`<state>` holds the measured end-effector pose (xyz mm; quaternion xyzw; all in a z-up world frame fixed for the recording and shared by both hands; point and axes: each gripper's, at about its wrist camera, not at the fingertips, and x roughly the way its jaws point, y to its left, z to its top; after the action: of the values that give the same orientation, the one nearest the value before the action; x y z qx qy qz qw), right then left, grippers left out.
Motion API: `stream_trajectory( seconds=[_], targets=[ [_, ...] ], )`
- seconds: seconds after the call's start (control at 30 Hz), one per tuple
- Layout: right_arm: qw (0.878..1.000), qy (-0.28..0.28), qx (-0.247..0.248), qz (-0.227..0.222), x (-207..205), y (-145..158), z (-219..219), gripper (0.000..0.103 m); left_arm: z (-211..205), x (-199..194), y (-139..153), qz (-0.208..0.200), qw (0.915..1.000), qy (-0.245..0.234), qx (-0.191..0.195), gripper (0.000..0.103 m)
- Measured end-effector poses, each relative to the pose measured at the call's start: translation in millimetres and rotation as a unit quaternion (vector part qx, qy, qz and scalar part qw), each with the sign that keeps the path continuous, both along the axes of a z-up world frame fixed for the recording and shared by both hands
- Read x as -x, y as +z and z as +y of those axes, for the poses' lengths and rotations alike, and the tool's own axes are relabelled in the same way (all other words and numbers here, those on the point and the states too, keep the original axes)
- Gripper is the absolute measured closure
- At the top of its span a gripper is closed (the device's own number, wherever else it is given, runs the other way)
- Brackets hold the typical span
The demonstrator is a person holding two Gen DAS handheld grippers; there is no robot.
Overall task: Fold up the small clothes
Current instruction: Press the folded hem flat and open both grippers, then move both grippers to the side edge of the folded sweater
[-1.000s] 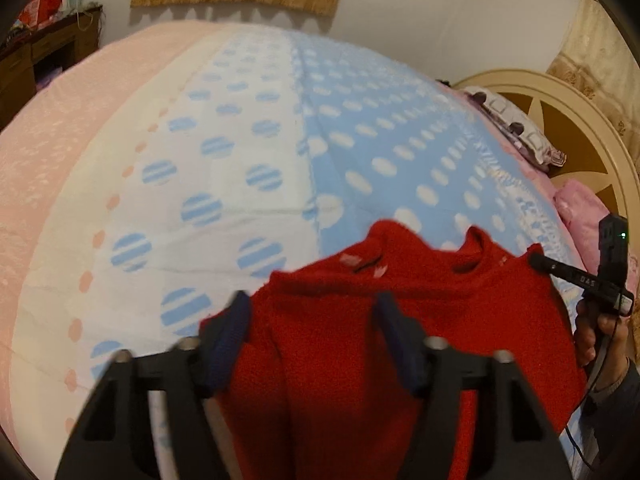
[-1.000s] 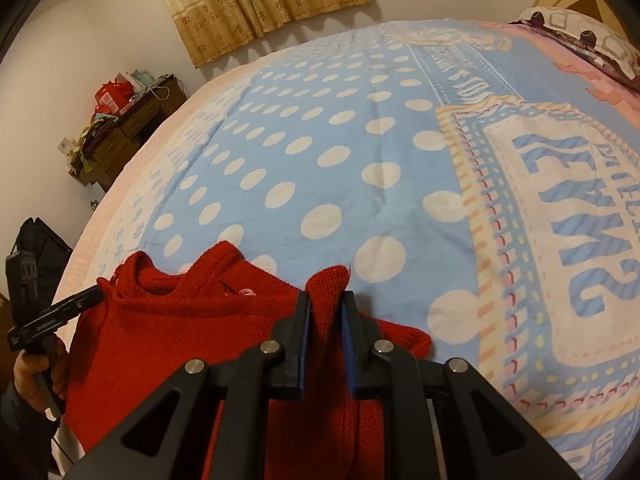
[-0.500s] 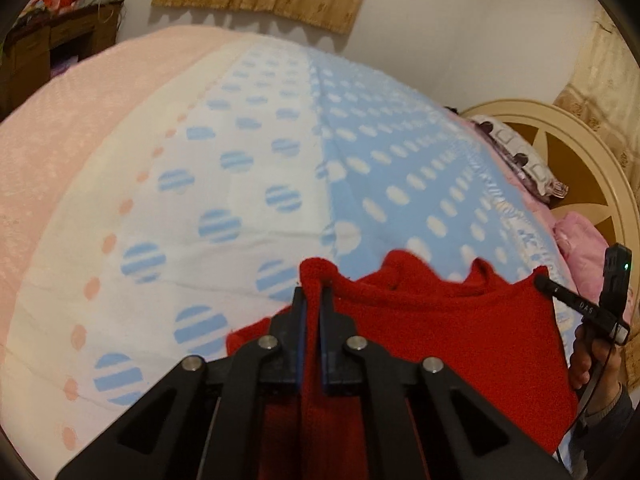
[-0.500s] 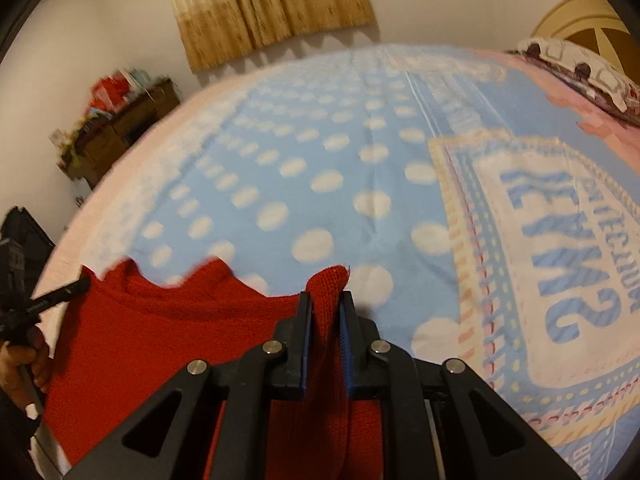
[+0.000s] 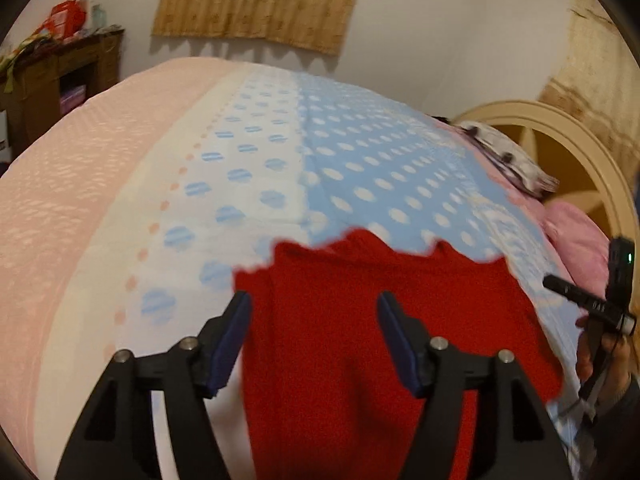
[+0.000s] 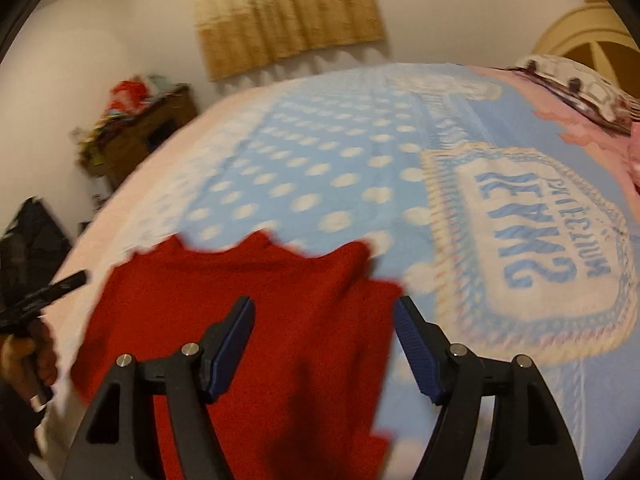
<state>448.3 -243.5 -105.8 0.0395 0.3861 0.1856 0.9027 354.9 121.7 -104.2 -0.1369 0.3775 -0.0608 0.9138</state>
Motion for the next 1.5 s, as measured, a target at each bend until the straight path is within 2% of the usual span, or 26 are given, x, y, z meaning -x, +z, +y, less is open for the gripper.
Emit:
stream_trajectory(
  seconds=[0.13,0.23,0.3,0.33,0.37,0.47,0.53,0.57,0.63,0.67,0.73,0.87,0.93,1.1,1.17,1.3,1.5],
  targets=[
    [0.998,0.059,0.006,-0.005,57,-3,21,0.031,-15,37,-11,0.013,0.9997,-0.008,-0.018,0.033],
    [0.995,0.099,0.023,0.014,93,-26,34,0.031,-26,59,-27,0.030,0.9986,-0.010,-0.043,0.033],
    [0.995,0.088,0.044,0.034,96,-46,36,0.031,-28,65,-40,0.046,0.9967,0.002,-0.067,0.033],
    [0.995,0.075,0.048,0.052,94,-58,33,0.031,-28,66,-49,0.056,0.9961,0.005,-0.067,0.031],
    [0.995,0.072,0.043,0.057,94,-63,32,0.031,-24,68,-54,0.050,0.9976,0.008,-0.047,0.029],
    [0.997,0.057,0.038,0.045,101,-52,31,0.031,-17,73,-52,0.047,0.9982,0.022,-0.029,0.028],
    [0.998,0.055,0.008,0.027,111,-39,28,0.031,-14,79,-45,0.039,0.9984,0.033,-0.024,0.028],
    [0.998,0.054,0.009,0.023,114,-37,28,0.031,-12,83,-44,0.033,0.9984,0.038,-0.024,0.025],
    [0.998,0.040,0.038,0.041,113,-48,28,0.031,-10,88,-51,0.042,0.9974,0.047,-0.035,0.017],
    [0.996,0.037,0.050,0.068,109,-61,25,0.031,-8,92,-57,0.047,0.9970,0.049,-0.036,0.017],
    [0.996,0.039,0.065,0.045,112,-65,25,0.031,-4,100,-57,0.035,0.9980,0.047,-0.025,0.017],
    [0.996,0.025,0.064,0.051,111,-52,35,0.031,7,110,-52,0.034,0.9979,0.054,-0.011,0.014],
    [0.995,0.029,0.081,0.041,115,-45,42,0.031,16,114,-51,0.033,0.9973,0.065,-0.013,0.011],
    [0.988,0.072,0.134,-0.002,137,-33,88,0.031,38,123,-52,0.037,0.9956,0.086,-0.003,0.011],
    [0.983,0.096,0.153,-0.016,146,-33,112,0.031,45,128,-51,0.037,0.9949,0.094,-0.009,0.011],
    [0.965,0.152,0.205,-0.055,164,-40,173,0.031,59,133,-50,0.034,0.9936,0.107,-0.010,0.011],
    [0.951,0.203,0.216,-0.088,178,-43,236,0.031,77,139,-55,0.036,0.9929,0.113,-0.008,0.011]
  ],
)
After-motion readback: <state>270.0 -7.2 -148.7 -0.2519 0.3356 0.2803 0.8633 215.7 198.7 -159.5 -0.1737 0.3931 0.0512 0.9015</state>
